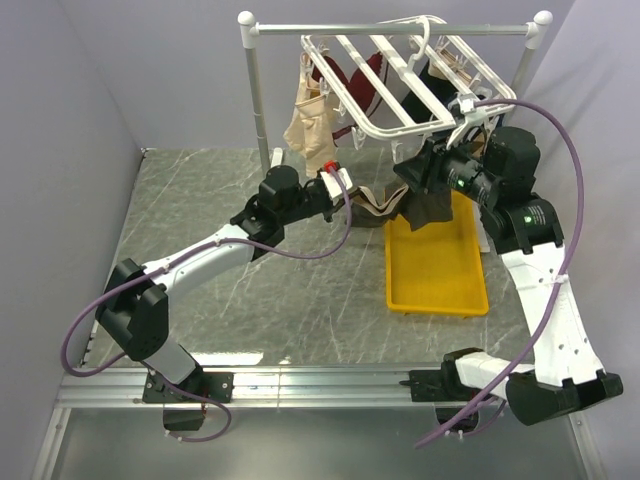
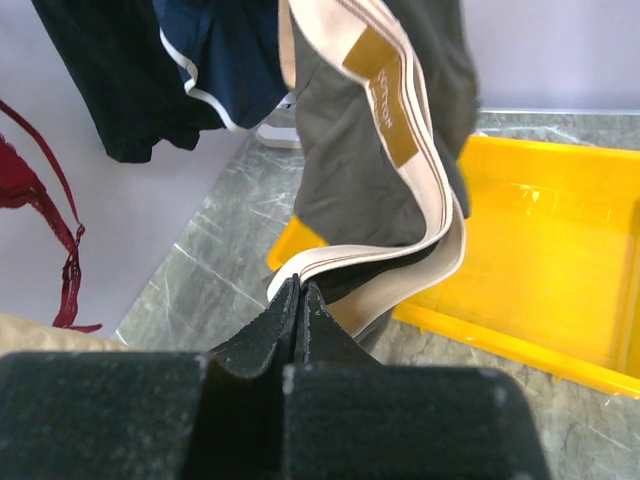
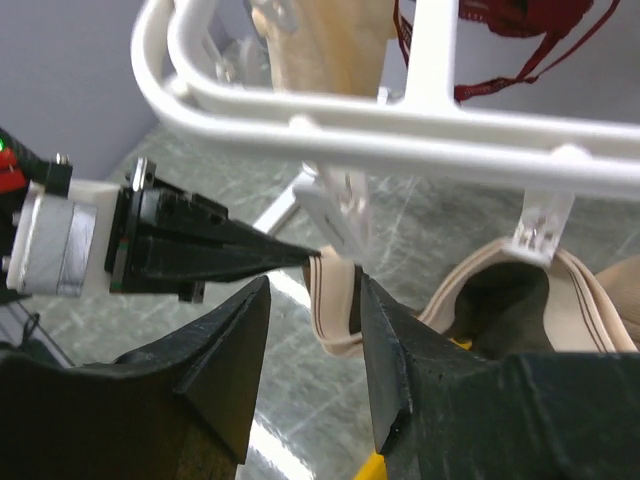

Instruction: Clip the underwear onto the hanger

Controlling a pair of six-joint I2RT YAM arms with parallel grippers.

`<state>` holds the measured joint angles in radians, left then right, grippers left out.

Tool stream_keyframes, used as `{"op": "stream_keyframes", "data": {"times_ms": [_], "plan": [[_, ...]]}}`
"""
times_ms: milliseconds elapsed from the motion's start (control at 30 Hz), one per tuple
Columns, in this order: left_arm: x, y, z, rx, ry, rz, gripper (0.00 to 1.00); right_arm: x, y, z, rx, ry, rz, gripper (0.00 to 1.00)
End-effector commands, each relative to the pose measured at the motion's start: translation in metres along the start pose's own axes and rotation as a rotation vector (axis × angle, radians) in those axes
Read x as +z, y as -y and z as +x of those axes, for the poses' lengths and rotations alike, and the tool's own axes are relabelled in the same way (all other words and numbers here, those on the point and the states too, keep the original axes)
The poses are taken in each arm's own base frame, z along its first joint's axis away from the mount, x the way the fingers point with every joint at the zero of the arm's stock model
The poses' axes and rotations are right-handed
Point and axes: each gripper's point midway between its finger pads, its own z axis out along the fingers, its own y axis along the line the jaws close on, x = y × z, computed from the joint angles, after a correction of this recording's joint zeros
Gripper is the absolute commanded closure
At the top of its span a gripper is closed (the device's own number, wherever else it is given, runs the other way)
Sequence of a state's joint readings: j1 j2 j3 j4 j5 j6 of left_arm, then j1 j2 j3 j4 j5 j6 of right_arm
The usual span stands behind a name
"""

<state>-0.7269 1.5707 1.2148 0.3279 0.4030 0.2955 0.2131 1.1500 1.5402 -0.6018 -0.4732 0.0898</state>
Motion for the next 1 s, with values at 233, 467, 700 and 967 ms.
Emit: {"op": "stream_keyframes", "data": {"times_ms": [233, 467, 700, 967], "plan": [[-0.002, -0.009, -0.051, 0.022, 0.110, -0.012, 1.00, 0.010, -0.008, -0.052, 0.036, 0.228, -0.051, 0.50], [-0.001, -0.009, -0.054, 0.013, 0.114, -0.008, 1.00, 0.015, 0.009, -0.055, 0.047, 0.248, 0.039, 0.51], [0.001, -0.011, -0.068, -0.015, 0.139, -0.006, 1.00, 0.027, 0.018, -0.027, 0.028, 0.200, 0.045, 0.50], [0.000, -0.013, -0.081, -0.015, 0.150, 0.002, 1.00, 0.030, 0.010, -0.024, -0.004, 0.220, -0.017, 0.50]]}}
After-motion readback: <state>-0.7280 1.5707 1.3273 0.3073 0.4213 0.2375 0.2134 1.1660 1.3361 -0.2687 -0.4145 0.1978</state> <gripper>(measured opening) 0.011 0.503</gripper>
